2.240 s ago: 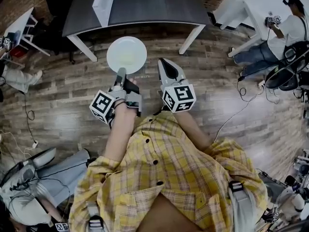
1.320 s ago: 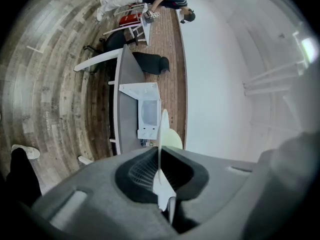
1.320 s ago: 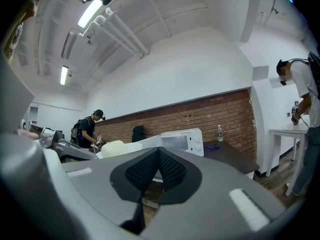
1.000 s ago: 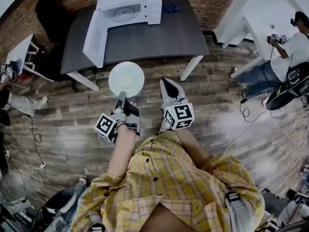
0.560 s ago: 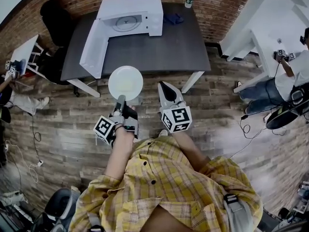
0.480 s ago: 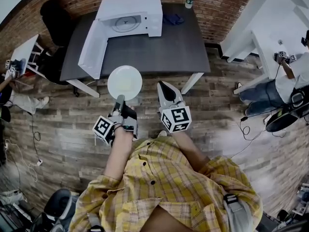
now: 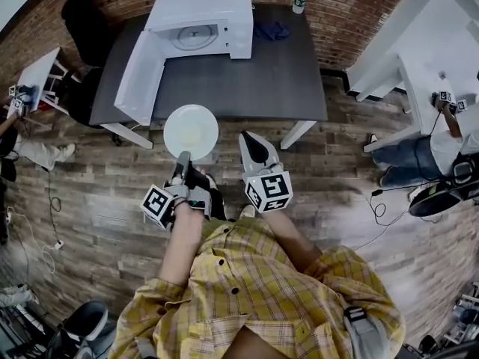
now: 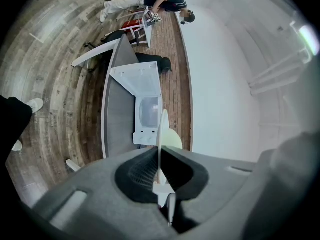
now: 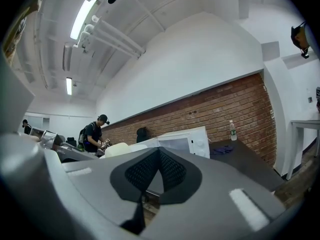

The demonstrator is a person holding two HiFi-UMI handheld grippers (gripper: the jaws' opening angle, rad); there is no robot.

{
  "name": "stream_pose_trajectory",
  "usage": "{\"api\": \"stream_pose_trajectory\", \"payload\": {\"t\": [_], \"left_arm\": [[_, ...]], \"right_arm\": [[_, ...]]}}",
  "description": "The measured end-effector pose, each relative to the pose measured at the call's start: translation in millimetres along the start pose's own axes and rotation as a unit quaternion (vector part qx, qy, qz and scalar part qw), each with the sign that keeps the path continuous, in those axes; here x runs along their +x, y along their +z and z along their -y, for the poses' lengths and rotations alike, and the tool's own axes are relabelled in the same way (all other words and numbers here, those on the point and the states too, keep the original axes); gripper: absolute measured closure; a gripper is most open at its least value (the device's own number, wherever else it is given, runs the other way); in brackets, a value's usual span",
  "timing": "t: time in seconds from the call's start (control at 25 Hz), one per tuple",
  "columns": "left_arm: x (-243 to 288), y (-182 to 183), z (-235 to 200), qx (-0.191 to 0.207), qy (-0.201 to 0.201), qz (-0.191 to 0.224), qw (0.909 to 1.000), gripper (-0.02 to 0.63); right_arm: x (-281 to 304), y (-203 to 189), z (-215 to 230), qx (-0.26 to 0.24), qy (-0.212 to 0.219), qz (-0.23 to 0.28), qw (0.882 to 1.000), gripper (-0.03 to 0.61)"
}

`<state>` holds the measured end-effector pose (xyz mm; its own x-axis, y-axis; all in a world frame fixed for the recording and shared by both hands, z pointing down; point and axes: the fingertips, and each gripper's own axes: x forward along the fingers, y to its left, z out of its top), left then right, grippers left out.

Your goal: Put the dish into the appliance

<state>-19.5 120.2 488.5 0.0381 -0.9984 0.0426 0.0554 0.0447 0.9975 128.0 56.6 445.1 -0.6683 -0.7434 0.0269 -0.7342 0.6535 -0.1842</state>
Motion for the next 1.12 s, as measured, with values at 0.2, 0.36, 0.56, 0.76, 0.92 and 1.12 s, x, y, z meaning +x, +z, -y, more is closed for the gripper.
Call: {"api": "stream_pose_trajectory", "payload": {"t": [0.2, 0.36, 0.56, 0.76, 0.92, 1.12], "left_arm": [[13, 5, -10, -0.006, -0.003, -0.001, 1.0, 0.604], [56, 11, -13, -0.021, 0.005, -0.001, 0.9998, 0.604], [106, 32, -13, -0.031, 0.011, -0.004, 0.9994, 0.604], [151, 63, -4, -0.032, 0.009, -0.008, 0.9994, 0.604], [187, 85, 3, -0.023, 0.009, -0.018, 0.9995, 0.604], [221, 106, 6, -0.013, 0.01, -0.035, 0.9992, 0.604]], "right_arm": [[11, -6, 6, -0.009, 0.0, -0.006, 1.0, 0.577], [46, -4, 31, -0.009, -0.002, -0.016, 1.0, 0.577], [96, -3, 51, 0.005, -0.001, -0.021, 1.0, 0.577], [153, 8, 62, 0.005, -0.009, -0.014, 1.0, 0.577], [186, 12, 63, 0.002, -0.009, -0.006, 1.0, 0.577], [220, 13, 70, 0.005, -0.018, -0.003, 1.0, 0.577]]}}
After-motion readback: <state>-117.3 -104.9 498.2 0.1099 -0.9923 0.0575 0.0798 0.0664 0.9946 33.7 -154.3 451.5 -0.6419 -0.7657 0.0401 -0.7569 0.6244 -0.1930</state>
